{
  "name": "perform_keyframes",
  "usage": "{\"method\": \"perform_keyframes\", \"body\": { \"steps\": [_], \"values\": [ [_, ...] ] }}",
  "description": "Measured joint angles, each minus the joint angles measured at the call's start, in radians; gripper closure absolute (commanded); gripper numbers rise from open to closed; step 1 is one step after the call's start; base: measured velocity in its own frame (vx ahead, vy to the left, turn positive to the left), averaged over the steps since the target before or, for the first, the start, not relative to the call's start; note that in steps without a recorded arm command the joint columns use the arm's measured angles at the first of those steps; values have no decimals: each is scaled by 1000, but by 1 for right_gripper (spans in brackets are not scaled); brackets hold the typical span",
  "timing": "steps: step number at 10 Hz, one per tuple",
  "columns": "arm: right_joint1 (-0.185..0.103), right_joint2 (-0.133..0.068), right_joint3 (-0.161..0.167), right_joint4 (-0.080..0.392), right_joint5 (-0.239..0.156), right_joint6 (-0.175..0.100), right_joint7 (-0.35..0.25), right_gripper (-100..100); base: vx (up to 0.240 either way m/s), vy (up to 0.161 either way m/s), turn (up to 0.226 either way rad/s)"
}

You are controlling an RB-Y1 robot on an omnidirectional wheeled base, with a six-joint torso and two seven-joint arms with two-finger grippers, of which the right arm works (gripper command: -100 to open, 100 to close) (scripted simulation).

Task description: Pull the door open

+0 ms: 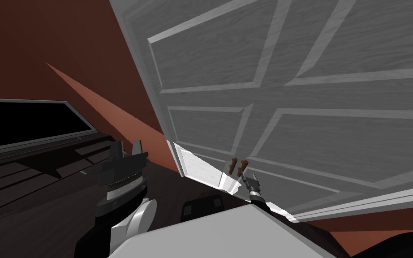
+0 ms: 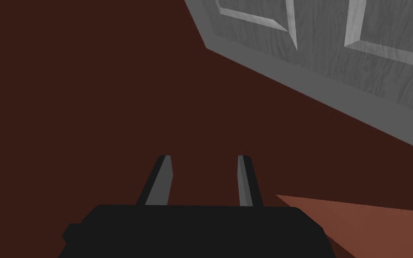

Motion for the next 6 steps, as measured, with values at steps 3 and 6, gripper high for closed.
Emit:
{"method": "perform_keyframes", "body": {
  "steps": [3, 6],
  "values": [
    [11, 0, 0, -38, -2, 16, 9, 100, 4, 12, 21],
    [9, 4, 6, -37, 0, 16, 7, 100, -1, 3, -5]
  ]
}}
